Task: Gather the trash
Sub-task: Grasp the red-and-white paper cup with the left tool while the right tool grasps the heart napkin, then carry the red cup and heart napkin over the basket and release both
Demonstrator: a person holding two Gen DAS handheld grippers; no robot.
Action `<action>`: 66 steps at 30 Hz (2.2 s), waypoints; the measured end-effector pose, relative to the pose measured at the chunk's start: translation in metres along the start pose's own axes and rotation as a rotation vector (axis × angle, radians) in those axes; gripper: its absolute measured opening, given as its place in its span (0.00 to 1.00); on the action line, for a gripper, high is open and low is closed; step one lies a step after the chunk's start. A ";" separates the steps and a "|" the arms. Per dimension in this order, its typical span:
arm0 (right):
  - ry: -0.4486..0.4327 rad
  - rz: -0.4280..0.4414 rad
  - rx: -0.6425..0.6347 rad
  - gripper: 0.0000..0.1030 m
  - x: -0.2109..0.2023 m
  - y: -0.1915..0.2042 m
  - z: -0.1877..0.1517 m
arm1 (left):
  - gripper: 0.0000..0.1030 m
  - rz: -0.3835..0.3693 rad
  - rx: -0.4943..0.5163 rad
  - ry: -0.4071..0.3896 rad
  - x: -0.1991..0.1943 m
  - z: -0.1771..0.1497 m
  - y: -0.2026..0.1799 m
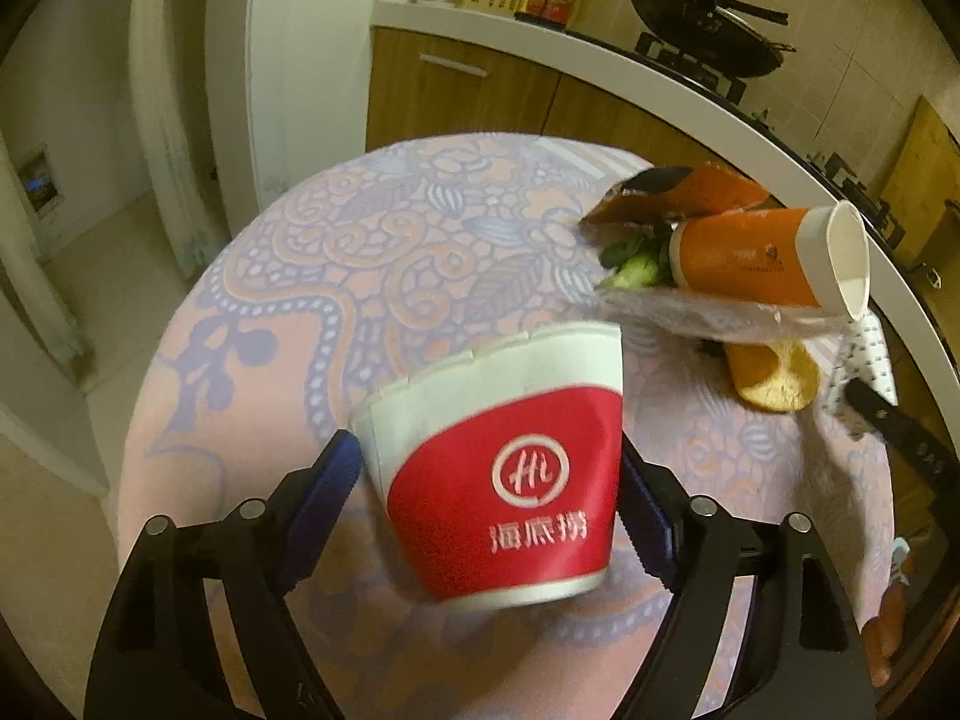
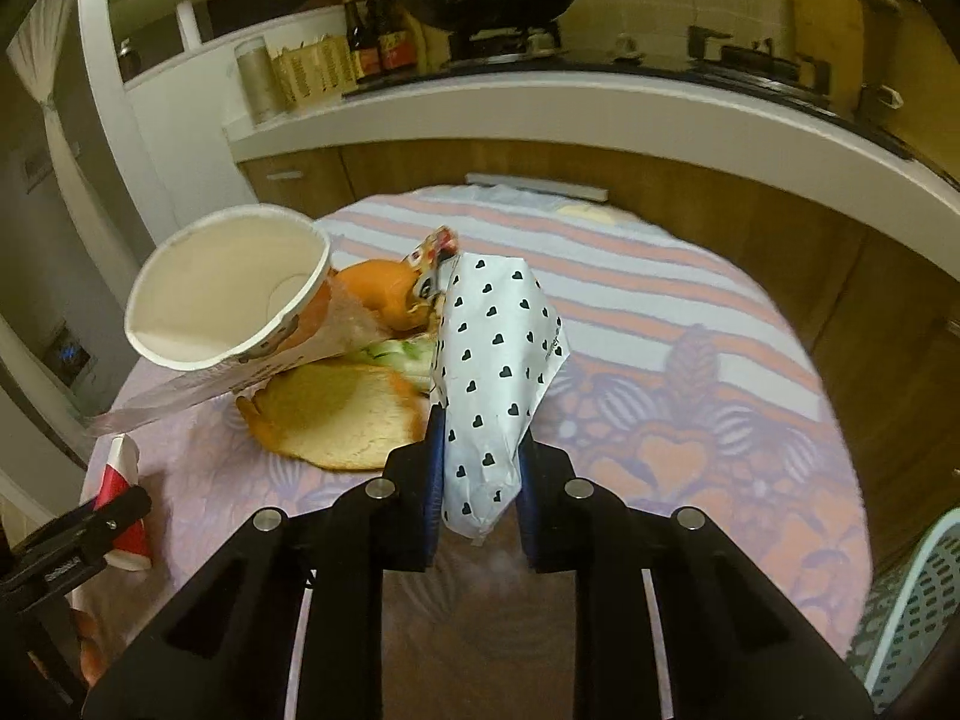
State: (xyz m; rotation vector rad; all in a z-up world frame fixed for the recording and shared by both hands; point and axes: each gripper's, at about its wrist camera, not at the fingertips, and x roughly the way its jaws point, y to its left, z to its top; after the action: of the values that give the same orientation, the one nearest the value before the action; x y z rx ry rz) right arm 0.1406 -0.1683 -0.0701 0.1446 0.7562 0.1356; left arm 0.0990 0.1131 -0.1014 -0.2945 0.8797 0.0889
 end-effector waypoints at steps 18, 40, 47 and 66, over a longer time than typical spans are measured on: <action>-0.104 -0.039 0.042 0.17 -0.092 -0.043 -0.028 | 0.70 -0.162 0.128 -0.135 -0.068 -0.034 -0.064; -0.155 -0.352 0.280 0.17 -0.212 -0.210 -0.116 | 0.70 -0.566 0.559 0.001 -0.082 -0.119 -0.321; -0.099 -0.417 0.379 0.17 -0.220 -0.263 -0.154 | 0.70 -0.606 0.688 0.071 -0.065 -0.159 -0.381; 0.065 -0.373 0.608 0.47 -0.192 -0.334 -0.210 | 0.77 -0.618 0.777 0.283 -0.010 -0.216 -0.435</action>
State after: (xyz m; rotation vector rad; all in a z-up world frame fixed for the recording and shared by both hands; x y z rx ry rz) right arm -0.1192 -0.5127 -0.1519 0.5729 0.8586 -0.4522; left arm 0.0170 -0.3648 -0.1283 0.1667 1.0002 -0.8699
